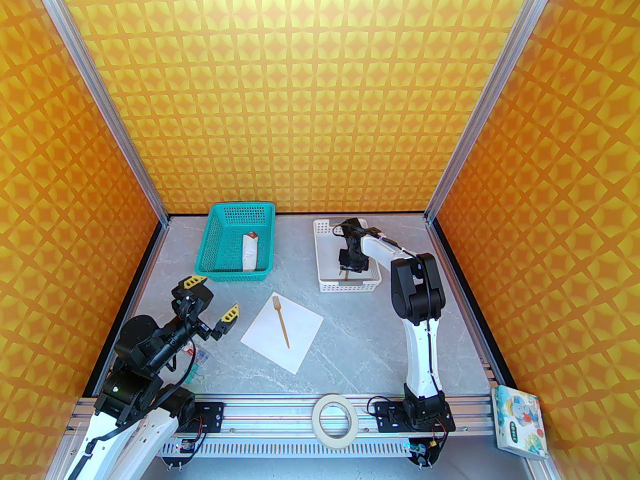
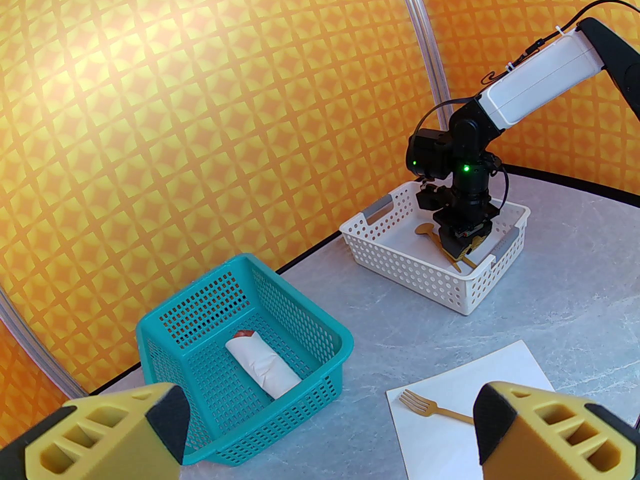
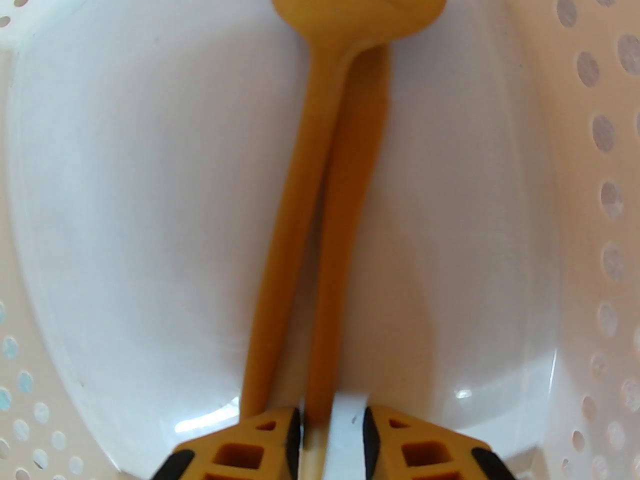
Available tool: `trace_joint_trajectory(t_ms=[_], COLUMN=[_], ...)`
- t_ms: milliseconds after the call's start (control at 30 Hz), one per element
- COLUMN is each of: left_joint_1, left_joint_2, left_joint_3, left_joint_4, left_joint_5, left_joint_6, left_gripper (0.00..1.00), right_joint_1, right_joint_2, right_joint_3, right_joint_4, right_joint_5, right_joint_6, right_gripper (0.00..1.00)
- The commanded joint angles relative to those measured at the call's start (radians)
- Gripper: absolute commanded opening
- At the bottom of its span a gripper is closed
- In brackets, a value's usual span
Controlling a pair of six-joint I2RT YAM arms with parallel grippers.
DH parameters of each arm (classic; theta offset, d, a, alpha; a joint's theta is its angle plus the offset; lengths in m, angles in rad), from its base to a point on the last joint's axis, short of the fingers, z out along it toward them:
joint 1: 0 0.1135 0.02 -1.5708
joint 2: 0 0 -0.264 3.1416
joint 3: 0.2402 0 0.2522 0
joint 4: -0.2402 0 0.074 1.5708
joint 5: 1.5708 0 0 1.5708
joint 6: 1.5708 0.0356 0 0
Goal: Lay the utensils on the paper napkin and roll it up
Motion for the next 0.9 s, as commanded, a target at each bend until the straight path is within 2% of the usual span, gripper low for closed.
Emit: trace_joint_trajectory(t_ms=[0, 433, 867], left_joint_1=[0.005, 0.006, 0.006], left_joint_2=[0.006, 0.008, 0.006], left_joint_3=[0.015, 0.024, 0.025], left_joint_4=[-0.015, -0.017, -0.029], left_joint_5=[0.017, 0.017, 0.017], left_joint_6=[0.015, 0.018, 0.025], left_gripper=[0.99, 0.99, 0.99], right_joint_1=[-0.003, -0.003, -0.003], right_joint_2=[0.055, 0.092, 0.098], right_joint_3=[0.033, 0.100, 0.107], right_joint_4=[-0.047, -0.147, -0.170], right_joint_5=[-0.029, -0.048, -0.057], right_joint_6=[-0.025, -0.049, -0.063], right_gripper=[0.27, 0.26, 0.18])
